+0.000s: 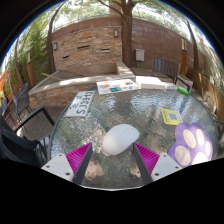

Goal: Arrange mouse

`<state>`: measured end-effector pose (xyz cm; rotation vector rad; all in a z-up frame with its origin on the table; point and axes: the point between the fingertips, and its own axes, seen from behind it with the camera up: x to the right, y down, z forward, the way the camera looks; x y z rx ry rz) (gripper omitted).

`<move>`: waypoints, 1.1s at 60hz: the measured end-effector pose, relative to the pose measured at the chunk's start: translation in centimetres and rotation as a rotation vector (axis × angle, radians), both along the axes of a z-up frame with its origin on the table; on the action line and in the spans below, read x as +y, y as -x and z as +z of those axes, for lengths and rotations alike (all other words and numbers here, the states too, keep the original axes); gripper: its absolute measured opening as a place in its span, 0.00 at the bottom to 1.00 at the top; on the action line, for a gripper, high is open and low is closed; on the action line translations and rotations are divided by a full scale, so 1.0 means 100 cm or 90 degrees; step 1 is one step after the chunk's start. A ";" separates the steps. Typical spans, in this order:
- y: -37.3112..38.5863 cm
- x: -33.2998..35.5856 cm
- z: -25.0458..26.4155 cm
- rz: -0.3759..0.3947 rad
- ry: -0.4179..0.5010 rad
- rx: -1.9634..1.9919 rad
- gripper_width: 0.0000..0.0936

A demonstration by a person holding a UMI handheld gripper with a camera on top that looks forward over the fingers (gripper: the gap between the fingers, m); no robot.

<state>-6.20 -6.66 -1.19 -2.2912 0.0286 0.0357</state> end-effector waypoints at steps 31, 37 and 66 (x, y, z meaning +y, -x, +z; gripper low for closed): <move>0.007 0.061 -0.002 0.050 -0.004 -0.048 0.48; 0.009 0.058 -0.001 0.080 -0.001 -0.040 0.41; -0.129 0.006 0.245 0.122 -0.230 0.077 0.37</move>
